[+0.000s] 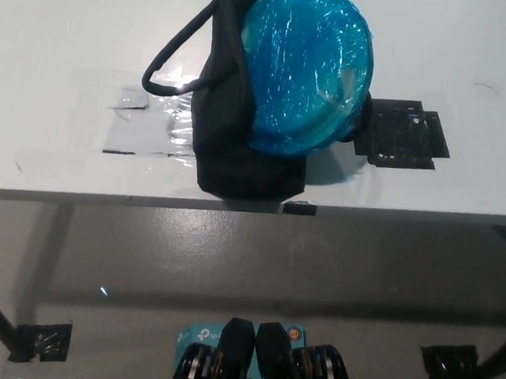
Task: The robot uses its right hand to pick up a stack of plates kept in the middle of the desk and put it inside a bag kept next to it
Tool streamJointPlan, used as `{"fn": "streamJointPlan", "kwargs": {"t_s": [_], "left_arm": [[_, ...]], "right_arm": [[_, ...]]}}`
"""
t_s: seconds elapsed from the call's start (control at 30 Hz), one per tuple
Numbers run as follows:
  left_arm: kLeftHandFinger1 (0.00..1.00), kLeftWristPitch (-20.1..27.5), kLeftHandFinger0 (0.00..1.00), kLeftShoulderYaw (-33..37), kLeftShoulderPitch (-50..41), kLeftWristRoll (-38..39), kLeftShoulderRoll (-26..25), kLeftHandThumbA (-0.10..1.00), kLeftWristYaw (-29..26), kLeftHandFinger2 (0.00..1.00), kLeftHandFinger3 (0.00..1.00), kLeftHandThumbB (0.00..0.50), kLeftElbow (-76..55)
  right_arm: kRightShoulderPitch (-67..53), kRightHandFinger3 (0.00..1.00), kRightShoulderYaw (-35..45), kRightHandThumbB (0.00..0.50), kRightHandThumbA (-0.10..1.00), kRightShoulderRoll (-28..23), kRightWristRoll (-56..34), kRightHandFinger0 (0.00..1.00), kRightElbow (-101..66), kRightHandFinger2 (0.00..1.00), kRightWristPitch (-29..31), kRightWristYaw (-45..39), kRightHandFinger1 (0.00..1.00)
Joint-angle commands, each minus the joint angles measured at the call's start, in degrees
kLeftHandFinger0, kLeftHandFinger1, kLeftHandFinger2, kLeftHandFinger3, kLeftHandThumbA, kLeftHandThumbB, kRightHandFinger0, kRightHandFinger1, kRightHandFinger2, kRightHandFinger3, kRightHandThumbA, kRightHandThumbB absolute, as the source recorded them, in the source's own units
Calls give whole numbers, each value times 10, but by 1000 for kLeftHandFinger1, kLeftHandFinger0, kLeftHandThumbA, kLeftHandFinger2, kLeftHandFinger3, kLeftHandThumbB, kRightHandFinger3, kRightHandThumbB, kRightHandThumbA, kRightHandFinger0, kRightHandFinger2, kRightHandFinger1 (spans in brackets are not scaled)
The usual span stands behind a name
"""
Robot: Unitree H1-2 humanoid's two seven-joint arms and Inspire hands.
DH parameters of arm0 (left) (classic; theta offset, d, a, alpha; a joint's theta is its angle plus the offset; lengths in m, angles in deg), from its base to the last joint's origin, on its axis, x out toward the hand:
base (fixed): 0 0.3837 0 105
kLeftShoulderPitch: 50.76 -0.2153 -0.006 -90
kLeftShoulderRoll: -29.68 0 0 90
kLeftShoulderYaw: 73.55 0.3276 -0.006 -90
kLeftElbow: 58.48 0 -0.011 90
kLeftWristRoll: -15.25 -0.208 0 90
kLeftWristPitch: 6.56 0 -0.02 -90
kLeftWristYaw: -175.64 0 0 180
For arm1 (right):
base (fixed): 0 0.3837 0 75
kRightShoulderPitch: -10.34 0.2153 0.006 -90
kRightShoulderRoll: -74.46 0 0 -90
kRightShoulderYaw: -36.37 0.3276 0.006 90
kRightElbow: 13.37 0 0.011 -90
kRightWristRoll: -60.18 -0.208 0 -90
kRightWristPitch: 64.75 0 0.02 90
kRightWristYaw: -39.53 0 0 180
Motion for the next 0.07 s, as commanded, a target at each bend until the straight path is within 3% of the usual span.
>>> {"fn": "streamJointPlan", "kwargs": {"t_s": [0.0, 0.03], "left_arm": [[703, 3, 669, 1, 3, 6, -20, -100, -26, 755, 833, 17, -17], [703, 3, 669, 1, 3, 6, -20, -100, -26, 755, 833, 17, -17]], "right_arm": [[9, 1000, 1, 214, 736, -3, 13, 338, -18, 610, 10, 15, 424], [9, 1000, 1, 214, 736, -3, 13, 338, -18, 610, 10, 15, 424]]}}
